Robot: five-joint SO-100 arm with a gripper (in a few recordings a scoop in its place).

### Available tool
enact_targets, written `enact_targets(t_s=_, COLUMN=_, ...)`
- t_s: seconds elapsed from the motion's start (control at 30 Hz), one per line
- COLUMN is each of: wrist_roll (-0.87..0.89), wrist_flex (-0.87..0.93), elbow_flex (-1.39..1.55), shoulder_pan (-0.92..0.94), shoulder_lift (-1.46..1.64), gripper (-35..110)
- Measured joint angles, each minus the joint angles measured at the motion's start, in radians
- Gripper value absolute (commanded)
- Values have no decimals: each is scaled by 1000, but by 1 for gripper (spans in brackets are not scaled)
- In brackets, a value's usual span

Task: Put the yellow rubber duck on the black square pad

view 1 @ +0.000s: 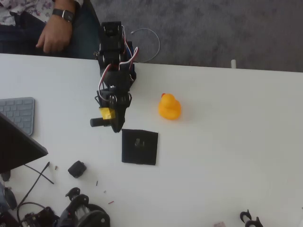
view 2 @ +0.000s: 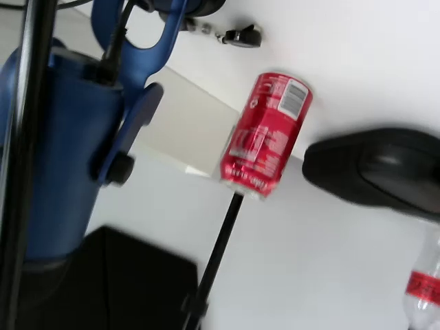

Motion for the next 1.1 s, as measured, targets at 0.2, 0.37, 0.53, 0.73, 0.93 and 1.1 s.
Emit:
enact_targets(t_s=0.2, wrist_roll=-126, wrist_flex=17, elbow_flex=2, shoulder_pan=0, shoulder_lift=37, gripper=2)
enact_targets(t_s=0.37, wrist_roll=-298, wrist_flex=144, elbow_flex=0, shoulder_pan=0, shoulder_lift=37, gripper=2)
enact_targets(t_s=0.53, wrist_roll=-360, wrist_flex=310, elbow_flex=0, shoulder_pan=0, shoulder_lift=55, gripper=2)
enact_targets(t_s=0.73, wrist_roll=-362, wrist_flex=414, elbow_flex=0, shoulder_pan=0, shoulder_lift=55, gripper=2)
enact_targets(t_s=0.93, wrist_roll=-362, wrist_flex=422, elbow_flex=0, shoulder_pan=0, shoulder_lift=54, gripper=2)
enact_targets(t_s=1.1, wrist_roll=-362, wrist_flex=422, elbow_flex=0, shoulder_pan=-37, shoulder_lift=52, gripper=2)
